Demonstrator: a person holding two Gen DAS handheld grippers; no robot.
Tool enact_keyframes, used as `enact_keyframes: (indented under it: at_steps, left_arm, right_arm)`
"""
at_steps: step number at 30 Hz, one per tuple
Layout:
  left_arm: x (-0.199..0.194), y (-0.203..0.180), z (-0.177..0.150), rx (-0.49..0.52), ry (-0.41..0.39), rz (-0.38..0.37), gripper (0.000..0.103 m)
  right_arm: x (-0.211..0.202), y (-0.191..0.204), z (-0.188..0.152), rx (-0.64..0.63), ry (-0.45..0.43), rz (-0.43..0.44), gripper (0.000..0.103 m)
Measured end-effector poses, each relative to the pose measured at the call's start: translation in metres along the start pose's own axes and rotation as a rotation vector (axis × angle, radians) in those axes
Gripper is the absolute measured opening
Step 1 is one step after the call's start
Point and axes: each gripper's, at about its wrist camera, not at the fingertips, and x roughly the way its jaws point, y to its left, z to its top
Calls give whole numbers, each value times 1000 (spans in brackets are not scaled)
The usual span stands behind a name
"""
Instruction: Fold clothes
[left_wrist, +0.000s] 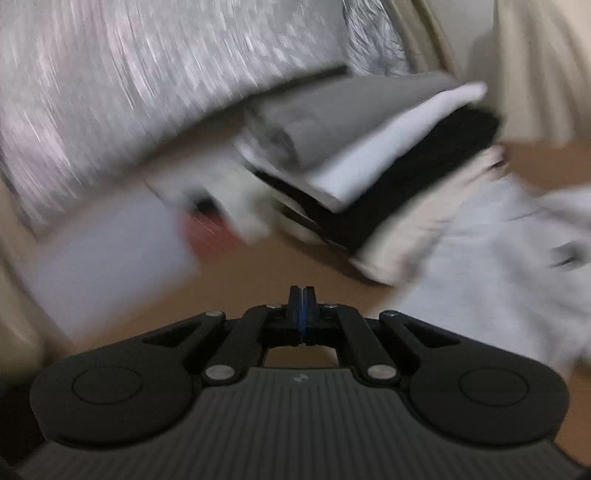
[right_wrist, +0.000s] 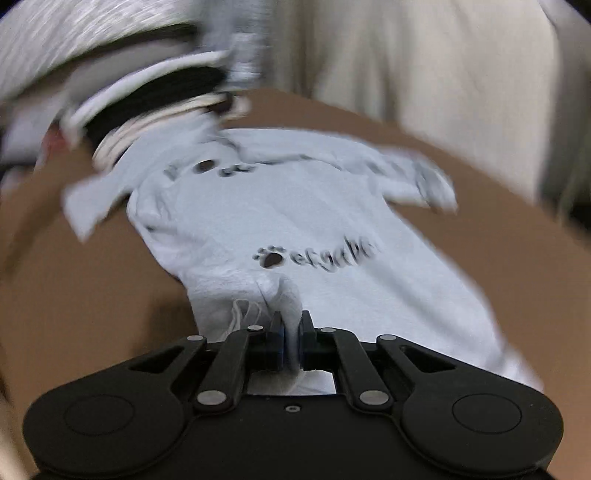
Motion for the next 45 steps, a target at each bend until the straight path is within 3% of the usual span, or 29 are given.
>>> enact_keyframes:
  at_steps: [2, 4, 5, 6, 7, 8, 9, 10, 13, 15, 17, 18, 19, 20, 21, 23, 24, 26, 28, 30, 32, 33, 37, 41, 45]
  left_arm:
    - [4, 3, -8, -57, 73, -137, 6]
    - [7, -17, -17, 63, 99, -139, 7]
    - [6, -27, -19, 109, 94, -162, 9]
    - [4, -37, -21, 156, 89, -184, 18]
    - [2, -47, -23, 202, 83, -206, 40]
    - [1, -56, -25, 220, 92, -260, 53]
    - [-1, -68, -29, 257, 117, -301, 74]
    - [-2, -79, -34, 295, 141, -343, 78]
    - [-3, -127, -56, 532, 114, -314, 81]
    - [-1, -146, -67, 636, 29, -231, 84]
    - [4, -158, -75, 706, -33, -158, 76]
    - [7, -164, -79, 740, -64, -121, 54]
    - [10, -170, -83, 774, -95, -83, 23]
    - [16, -171, -83, 767, -56, -95, 5]
    - [22, -170, -82, 741, -25, -106, 2]
    - [23, -164, -79, 735, -59, -64, 2]
    - [22, -157, -72, 707, -83, -31, 2]
    - [18, -138, -52, 616, -116, 8, 2]
    - [10, -107, -27, 458, -113, 11, 2]
    - [2, -79, -10, 371, -149, 25, 3]
    - [-5, -57, -2, 326, -179, 36, 3]
    - [-7, -48, 1, 309, -179, 36, 3]
    - [23, -20, 4, 176, 5, -78, 3]
    - [46, -17, -3, 165, 124, -80, 3]
    - [48, -22, -13, 214, 180, -45, 7]
  right_arm:
    - [-2, -6, -1, 38, 14, -21, 15]
    - [-5, -11, -2, 61, 20, -59, 31]
    - [-10, -9, -3, 41, 6, -116, 31]
    - [-16, -8, -4, 31, -13, -156, 31]
    - [-25, -9, -7, 44, -43, -156, 31]
    - [-33, -10, -10, 62, -73, -131, 30]
    - [-41, -11, -12, 78, -100, -102, 29]
    - [-48, -11, -16, 92, -125, -73, 29]
    - [-50, -4, -26, 92, -139, 27, 31]
    - [-49, 5, -32, 70, -135, 86, 38]
    - [-39, 28, -33, -34, -113, 75, 48]
    - [-32, 42, -33, -103, -114, 33, 48]
    - [-24, 53, -34, -173, -109, -10, 49]
    - [-15, 63, -35, -234, -99, -45, 50]
    - [-2, 70, -36, -272, -78, -71, 50]
    - [20, 76, -37, -313, -38, -138, 46]
    - [26, 76, -38, -325, -30, -171, 27]
    - [18, 74, -36, -317, -79, -196, 2]
    - [-15, 76, -32, -287, -179, -179, 2]
    - [-49, 82, -27, -241, -230, -85, 2]
    - [-76, 91, -26, -173, -229, 62, 2]
    - [-86, 95, -28, -125, -206, 153, 2]
    - [-76, 104, -50, 152, 11, 465, 2]
    - [-52, 126, -72, 200, 193, 576, 4]
    - [-47, 156, -80, 41, 273, 597, 4]
